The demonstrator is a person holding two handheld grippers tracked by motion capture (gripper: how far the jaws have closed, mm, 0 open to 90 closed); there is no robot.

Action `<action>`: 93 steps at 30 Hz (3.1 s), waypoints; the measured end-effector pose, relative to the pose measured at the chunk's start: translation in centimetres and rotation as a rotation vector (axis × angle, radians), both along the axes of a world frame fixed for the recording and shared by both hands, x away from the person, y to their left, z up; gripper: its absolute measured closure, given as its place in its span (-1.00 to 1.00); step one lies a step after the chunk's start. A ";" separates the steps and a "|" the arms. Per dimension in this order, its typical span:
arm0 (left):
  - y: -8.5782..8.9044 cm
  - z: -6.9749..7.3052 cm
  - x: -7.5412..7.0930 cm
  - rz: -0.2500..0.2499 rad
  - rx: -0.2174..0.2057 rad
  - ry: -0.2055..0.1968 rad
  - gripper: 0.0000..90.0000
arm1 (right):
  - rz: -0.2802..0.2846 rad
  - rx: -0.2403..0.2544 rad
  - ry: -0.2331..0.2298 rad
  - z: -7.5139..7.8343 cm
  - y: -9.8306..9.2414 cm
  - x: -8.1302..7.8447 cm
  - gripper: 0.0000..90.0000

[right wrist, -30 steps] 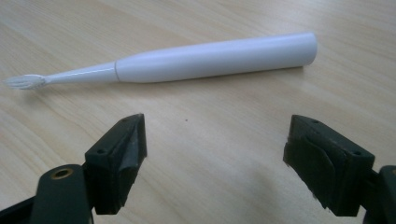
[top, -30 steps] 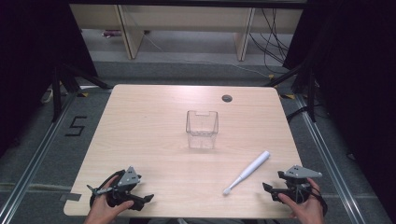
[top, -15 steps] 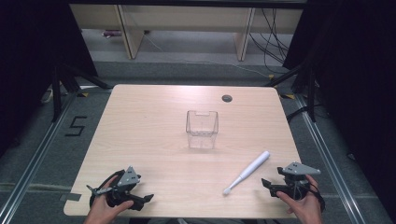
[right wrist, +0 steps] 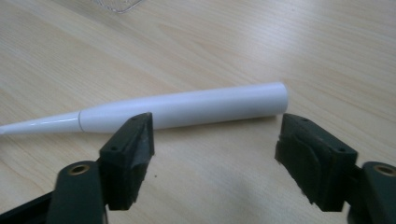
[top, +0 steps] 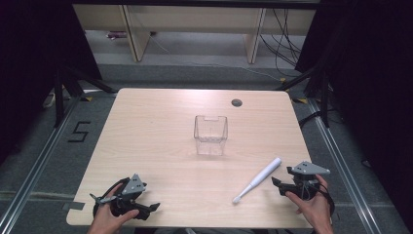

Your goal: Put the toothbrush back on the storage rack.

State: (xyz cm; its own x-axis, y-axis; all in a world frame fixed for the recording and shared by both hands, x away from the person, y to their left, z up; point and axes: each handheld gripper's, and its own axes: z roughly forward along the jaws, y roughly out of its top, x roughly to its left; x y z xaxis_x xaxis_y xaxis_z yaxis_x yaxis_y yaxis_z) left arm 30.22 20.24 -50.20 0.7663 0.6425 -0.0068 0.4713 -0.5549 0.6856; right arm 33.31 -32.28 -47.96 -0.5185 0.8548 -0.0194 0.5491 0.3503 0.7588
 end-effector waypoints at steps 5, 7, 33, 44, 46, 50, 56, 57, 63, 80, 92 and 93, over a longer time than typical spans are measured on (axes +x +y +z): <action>0.0 0.0 0.0 0.000 -0.002 0.000 -0.65 | 0.003 0.000 -0.014 0.5 0.4 0.5 -0.03; 0.0 0.0 0.0 0.001 -0.001 0.002 -0.65 | 0.019 -0.016 -0.032 0.7 0.5 0.7 0.12; 0.0 0.0 0.0 0.002 -0.002 0.004 -0.65 | 0.082 -0.108 -0.002 0.2 2.2 6.9 1.00; 0.0 -0.1 0.0 0.000 -0.001 0.006 -0.65 | 0.055 -0.114 0.063 -0.4 1.8 7.8 1.00; 0.0 -0.1 0.0 -0.003 0.000 0.005 -0.65 | 0.048 -0.117 0.072 -0.5 1.8 7.7 1.00; 0.0 0.0 -0.1 0.002 -0.001 0.004 -0.65 | 0.063 -0.132 0.062 -0.6 1.6 7.8 1.00; 0.0 -0.1 -0.1 -0.005 0.000 0.004 -0.65 | 0.056 -0.125 0.080 -0.7 1.6 7.7 1.00; 0.0 -0.1 -0.1 -0.003 -0.001 0.004 -0.65 | 0.065 -0.139 0.074 -0.7 1.4 7.7 1.00; 0.0 -0.1 -0.1 0.003 -0.004 0.006 -0.65 | 0.065 -0.138 0.083 -0.8 1.2 7.5 1.00; 0.1 -0.1 -0.1 0.005 -0.001 0.005 -0.65 | 0.062 -0.132 0.122 -0.6 0.7 5.6 1.00; 0.1 0.0 -0.1 0.007 -0.003 0.003 -0.65 | 0.085 -0.154 0.131 -0.6 0.8 3.8 1.00; 0.1 0.0 -0.1 0.007 -0.004 0.004 -0.65 | 0.100 -0.165 0.135 -0.5 0.7 3.7 1.00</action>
State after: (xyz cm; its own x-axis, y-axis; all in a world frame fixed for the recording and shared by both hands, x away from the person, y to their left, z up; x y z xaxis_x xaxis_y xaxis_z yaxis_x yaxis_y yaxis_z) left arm 30.11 20.30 -50.25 0.7615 0.6481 -0.0128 0.4783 -0.5484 0.6859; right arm 37.01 -31.62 -48.49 -0.6078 0.7901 -0.0793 0.5980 0.5212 0.6089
